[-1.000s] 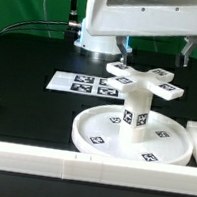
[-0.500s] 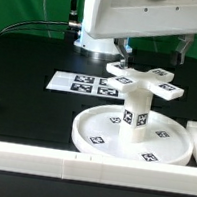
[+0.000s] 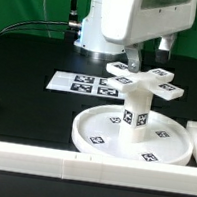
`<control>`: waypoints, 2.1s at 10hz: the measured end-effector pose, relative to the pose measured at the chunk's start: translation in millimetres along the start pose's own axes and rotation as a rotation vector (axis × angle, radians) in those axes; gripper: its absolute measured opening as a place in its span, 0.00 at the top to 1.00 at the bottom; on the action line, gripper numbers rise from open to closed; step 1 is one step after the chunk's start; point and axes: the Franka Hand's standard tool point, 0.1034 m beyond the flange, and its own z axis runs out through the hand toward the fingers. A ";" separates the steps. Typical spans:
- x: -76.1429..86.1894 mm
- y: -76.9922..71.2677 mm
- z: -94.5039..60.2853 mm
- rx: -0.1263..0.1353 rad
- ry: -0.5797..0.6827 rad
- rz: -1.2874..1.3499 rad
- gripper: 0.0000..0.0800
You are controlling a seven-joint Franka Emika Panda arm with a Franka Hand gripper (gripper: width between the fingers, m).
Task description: Assemble round table
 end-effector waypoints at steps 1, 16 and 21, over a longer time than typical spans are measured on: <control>-1.2 0.9 0.1 -0.001 0.000 -0.046 0.19; -15.6 -8.1 20.1 0.017 -0.043 -0.519 0.19; -16.6 -8.5 27.4 0.026 -0.047 -0.499 0.19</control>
Offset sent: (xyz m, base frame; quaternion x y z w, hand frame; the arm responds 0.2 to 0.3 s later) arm 0.0000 0.0000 0.0000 0.0000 0.0000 -0.1296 0.9916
